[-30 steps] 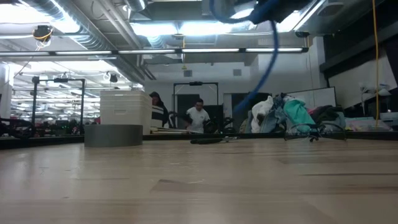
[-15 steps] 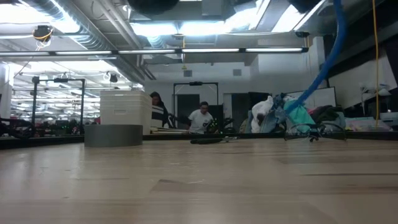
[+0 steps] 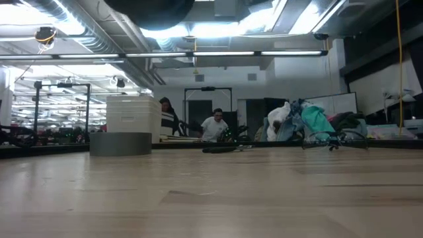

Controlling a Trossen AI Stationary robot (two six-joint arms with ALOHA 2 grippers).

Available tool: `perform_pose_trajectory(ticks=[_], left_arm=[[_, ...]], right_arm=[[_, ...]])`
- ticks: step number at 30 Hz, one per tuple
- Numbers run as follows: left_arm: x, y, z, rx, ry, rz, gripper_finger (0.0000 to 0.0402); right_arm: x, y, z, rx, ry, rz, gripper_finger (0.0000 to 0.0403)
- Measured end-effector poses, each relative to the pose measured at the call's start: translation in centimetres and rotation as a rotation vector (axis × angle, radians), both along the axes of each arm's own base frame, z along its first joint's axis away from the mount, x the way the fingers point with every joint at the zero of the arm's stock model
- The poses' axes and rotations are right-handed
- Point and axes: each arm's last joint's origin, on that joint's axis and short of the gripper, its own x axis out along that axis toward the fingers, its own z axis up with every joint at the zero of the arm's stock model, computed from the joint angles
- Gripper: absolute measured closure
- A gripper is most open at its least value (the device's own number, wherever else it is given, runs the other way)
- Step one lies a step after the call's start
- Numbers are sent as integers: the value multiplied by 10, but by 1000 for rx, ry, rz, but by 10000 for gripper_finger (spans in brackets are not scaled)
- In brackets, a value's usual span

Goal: Coil cords
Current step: Uncoil the blue wire cable from the black spool

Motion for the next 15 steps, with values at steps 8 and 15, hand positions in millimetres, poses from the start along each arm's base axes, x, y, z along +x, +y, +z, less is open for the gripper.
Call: perform_pose_trajectory(ticks=[8, 15], left_arm=[[14, -14, -20, -15, -4, -79, 401], [22, -23, -24, -45, -78, -129, 401]], right_arm=[[17, -14, 31, -53, -91, 4, 393], [27, -25, 49, -55, -140, 41, 393]])
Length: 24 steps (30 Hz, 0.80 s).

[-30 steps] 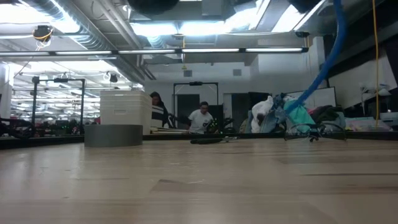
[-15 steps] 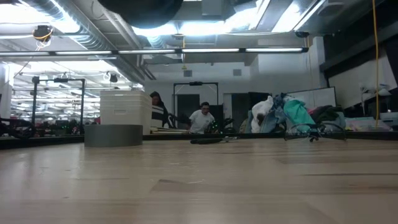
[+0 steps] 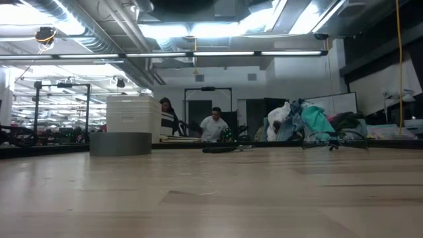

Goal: Coil cords
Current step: Uncoil the blue wire cable from the black spool

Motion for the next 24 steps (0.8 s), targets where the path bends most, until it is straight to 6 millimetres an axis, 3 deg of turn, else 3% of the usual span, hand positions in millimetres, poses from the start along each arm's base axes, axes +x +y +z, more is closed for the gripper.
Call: perform_pose_trajectory(ticks=[14, 24], left_arm=[[3, -7, 17, -1, -170, -116, 401], [0, -14, 25, 41, -274, -188, 401]], right_arm=[[26, -30, -8, 18, 9, -14, 393], [40, -31, -35, 32, 122, 9, 393]])
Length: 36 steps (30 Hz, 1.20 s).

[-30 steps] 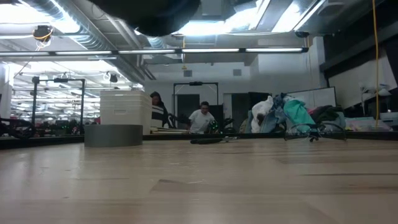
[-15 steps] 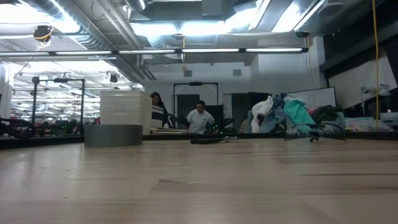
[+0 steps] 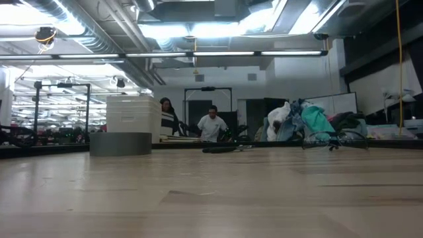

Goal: Coil cords
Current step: Uncoil the blue wire cable from the black spool

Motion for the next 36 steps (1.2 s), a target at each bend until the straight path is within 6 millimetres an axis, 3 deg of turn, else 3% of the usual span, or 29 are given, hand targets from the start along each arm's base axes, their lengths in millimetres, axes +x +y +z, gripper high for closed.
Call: perform_pose_trajectory(ticks=[14, 21, 28, 36], left_arm=[[-30, -7, 30, 56, -101, 32, 401], [-37, 7, 34, 102, -10, 186, 401], [-30, 28, 29, 116, 87, 293, 401], [-28, 53, 39, 144, 119, 358, 401]], right_arm=[[-14, 17, -35, 27, 256, -39, 393], [-30, 29, -55, 50, 352, -61, 384], [-46, 34, -65, 50, 508, -141, 292], [-70, 18, -77, -50, 768, -353, 176]])
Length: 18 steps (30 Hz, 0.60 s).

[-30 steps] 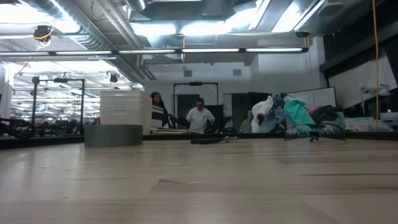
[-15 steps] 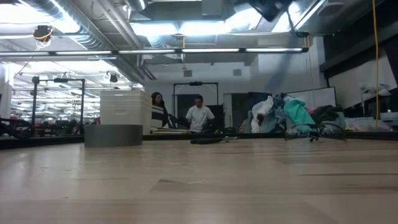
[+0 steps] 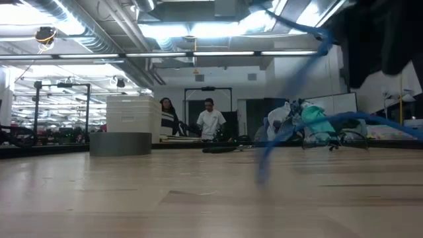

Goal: Coil cords
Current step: Uncoil the blue wire cable from the black spool

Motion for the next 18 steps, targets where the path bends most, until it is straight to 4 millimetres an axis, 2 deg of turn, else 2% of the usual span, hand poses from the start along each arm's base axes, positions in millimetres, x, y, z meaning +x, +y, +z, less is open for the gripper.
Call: perform_pose_trajectory(ticks=[2, 5, 7, 13, 18], left_arm=[[-1, 6, 2, 1, 14, 16, 401], [-3, 14, 6, -25, 27, 41, 401], [-4, 16, 5, -32, 42, 52, 401], [-7, 19, -3, -23, 116, 74, 401], [-7, 20, -4, -31, 128, 86, 402]], right_arm=[[-3, -3, 0, -49, 8, -15, 162], [-3, -2, 8, -77, -72, -19, 154], [1, 0, 18, -84, -185, 2, 155], [13, 25, 42, -74, -539, 143, 165], [23, 32, 53, -46, -703, 151, 166]])
